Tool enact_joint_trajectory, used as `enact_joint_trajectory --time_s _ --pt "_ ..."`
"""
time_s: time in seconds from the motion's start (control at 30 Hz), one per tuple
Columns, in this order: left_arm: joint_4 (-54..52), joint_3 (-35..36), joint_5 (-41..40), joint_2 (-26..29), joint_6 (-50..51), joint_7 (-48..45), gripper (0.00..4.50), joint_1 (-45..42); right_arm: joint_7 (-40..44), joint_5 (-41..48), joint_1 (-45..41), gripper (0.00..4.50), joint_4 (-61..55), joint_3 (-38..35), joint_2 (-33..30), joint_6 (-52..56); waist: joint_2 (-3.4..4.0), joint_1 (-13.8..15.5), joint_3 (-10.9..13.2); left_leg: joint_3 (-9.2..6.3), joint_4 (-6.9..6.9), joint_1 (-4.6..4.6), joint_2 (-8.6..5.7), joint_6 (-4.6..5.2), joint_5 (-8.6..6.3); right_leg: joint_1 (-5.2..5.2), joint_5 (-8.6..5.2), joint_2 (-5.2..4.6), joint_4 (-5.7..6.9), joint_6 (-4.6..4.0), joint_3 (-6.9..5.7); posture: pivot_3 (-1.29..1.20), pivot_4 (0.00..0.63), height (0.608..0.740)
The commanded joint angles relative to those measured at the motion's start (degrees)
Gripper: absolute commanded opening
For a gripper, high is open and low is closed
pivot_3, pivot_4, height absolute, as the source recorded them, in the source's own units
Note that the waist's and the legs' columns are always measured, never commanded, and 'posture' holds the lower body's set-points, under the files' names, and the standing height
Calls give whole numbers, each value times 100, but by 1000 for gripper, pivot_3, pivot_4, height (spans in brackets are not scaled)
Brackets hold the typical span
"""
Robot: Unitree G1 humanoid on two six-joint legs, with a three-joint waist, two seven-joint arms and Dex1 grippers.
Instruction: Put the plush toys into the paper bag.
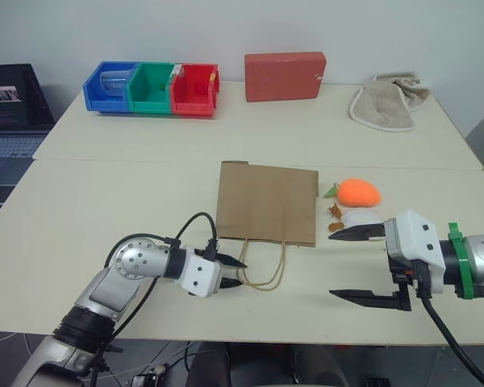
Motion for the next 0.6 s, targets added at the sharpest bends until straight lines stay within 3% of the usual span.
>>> enact_joint_trajectory --time_s 0.03,0.2,0.43,0.6 --pt "-70 -74 -50 -29 -71 -31 191 -108 -46 20 -65 4500 -151 -14 9 -63 0 0 0 0 0 0 0 0 0 0 0 0 0 0 0 0 150 740" --pt "-169 -114 -154 -31 92 -66 46 -191 -87 44 -40 4500 -191 -3 12 -52 0 1 0 0 0 0 0 0 0 0 0 0 0 0 0 0 150 740" --pt "-1247 237 -1676 -130 3061 9 46 -389 -327 77 -103 4500 -173 -25 29 73 -1 -5 0 -3 1 -2 0 0 0 0 1 2 1 2 -1 0 150 740" --pt "-1553 793 -2907 -436 5044 622 46 -778 -581 149 -262 4500 -100 -15 140 206 -1 -10 0 -6 5 -3 0 0 0 1 0 3 1 6 -3 0 150 740"
